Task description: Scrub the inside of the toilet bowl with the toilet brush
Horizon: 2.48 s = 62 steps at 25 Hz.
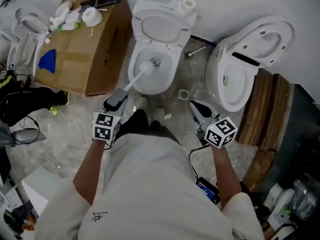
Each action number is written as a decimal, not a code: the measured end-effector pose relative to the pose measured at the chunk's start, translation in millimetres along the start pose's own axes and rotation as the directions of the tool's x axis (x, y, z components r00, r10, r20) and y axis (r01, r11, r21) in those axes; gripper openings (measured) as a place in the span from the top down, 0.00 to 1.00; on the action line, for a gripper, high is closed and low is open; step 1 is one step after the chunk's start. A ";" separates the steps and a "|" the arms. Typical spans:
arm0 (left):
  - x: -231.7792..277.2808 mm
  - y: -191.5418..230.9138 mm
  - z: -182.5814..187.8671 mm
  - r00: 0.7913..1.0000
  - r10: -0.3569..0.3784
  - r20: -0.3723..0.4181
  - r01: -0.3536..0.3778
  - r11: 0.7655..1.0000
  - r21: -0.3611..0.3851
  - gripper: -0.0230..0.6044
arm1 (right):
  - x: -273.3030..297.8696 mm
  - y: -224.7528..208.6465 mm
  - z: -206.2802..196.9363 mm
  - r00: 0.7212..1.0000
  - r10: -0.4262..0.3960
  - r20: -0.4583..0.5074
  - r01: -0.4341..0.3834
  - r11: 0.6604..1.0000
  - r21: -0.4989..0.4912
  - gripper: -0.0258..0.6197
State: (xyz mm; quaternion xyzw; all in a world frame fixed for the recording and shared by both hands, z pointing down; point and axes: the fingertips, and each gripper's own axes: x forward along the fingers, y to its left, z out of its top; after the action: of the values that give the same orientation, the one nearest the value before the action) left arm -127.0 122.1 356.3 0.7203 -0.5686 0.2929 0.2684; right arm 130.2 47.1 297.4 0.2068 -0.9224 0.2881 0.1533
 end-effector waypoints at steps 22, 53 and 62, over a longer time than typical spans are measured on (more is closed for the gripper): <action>139.8 55.4 -74.3 0.971 -0.123 -0.205 0.138 0.989 0.059 0.72 | 104.4 -20.9 -56.9 0.995 -0.045 -0.092 0.059 0.986 0.153 0.96; 263.1 118.7 -145.6 0.896 -0.102 -0.432 0.084 0.995 -0.060 0.72 | 144.9 -80.2 -84.2 0.987 -0.147 -0.067 0.161 0.934 0.318 0.96; 265.2 147.4 -141.7 0.872 -0.085 -0.483 0.056 0.996 -0.075 0.72 | 154.4 -84.3 -77.5 0.986 -0.159 -0.059 0.169 0.926 0.336 0.96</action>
State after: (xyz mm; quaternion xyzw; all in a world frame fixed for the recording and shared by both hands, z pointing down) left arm -239.3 17.6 654.1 0.6360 -0.4649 0.4374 0.4336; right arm 48.6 -15.2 459.9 0.3022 -0.8358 0.4322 0.1529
